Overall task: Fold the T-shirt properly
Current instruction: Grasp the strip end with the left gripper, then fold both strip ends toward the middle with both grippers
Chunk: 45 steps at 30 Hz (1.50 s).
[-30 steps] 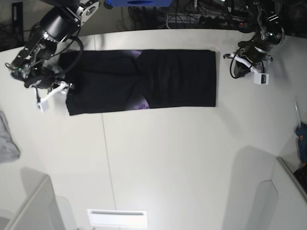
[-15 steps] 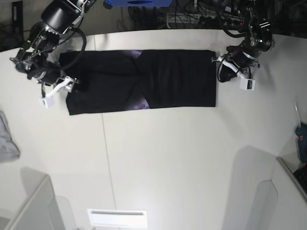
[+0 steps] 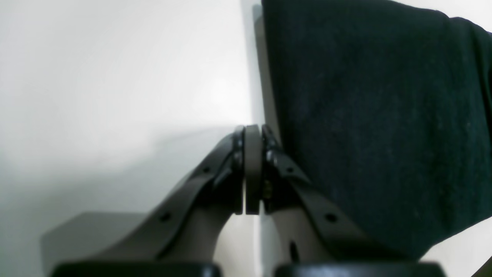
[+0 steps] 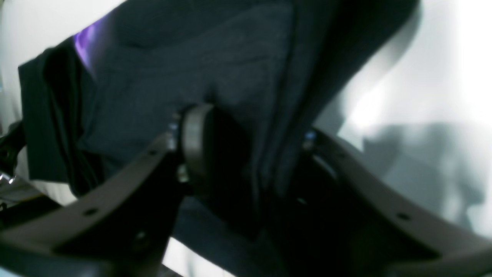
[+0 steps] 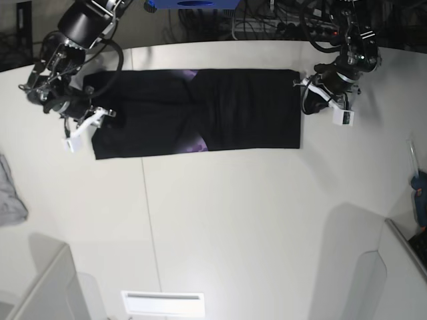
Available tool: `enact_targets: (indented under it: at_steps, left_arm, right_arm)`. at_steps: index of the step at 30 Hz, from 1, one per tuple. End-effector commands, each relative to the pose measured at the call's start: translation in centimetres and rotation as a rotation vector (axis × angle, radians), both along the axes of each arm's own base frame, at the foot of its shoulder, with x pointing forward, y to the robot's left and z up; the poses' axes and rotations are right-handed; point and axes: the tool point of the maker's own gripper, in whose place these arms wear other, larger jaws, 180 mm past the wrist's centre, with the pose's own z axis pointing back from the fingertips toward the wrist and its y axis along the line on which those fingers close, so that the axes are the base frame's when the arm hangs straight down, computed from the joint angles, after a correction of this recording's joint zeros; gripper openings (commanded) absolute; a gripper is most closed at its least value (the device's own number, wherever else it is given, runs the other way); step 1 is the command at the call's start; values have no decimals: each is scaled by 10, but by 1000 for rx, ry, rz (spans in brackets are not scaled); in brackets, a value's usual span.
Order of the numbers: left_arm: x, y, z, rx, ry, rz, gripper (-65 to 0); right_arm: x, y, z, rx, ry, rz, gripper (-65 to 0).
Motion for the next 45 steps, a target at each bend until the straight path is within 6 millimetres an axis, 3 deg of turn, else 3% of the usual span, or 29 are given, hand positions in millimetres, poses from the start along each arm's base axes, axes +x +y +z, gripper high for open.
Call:
enact_targets:
  at_steps: [1,7,9,15,20,26,33,45]
  left_arm:
    - [7,-5,9,-8,-39,-23,-650]
    - [15,-24,2,-19,-27,-74,-650]
    - [17,-31,-1,-3,-22,-100,-650]
    - [18,-76,-2,-23,-24,-192,-650]
    - [19,-101,-5,-16,-23,-232,-650]
    - [32,-136,-1,-1,-43,-296,-650]
    - [46,-171,10,-18,-73,-334,-650]
    - [63,-178,22,-12,-113,-349,-650]
  right_arm:
    - [-13,-5,-9,-38,73,20,-456]
    - [-2,-21,-2,-94,32,34,-650]
    - [2,-25,0,-110,17,40,-650]
    - [4,-41,6,-157,4,48,-650]
    - [7,-43,8,-165,-5,49,-650]
    - [26,-53,36,-331,-67,62,-650]
    - [37,-44,66,-491,-122,147,-650]
    - [34,-13,89,-493,-165,115,-650]
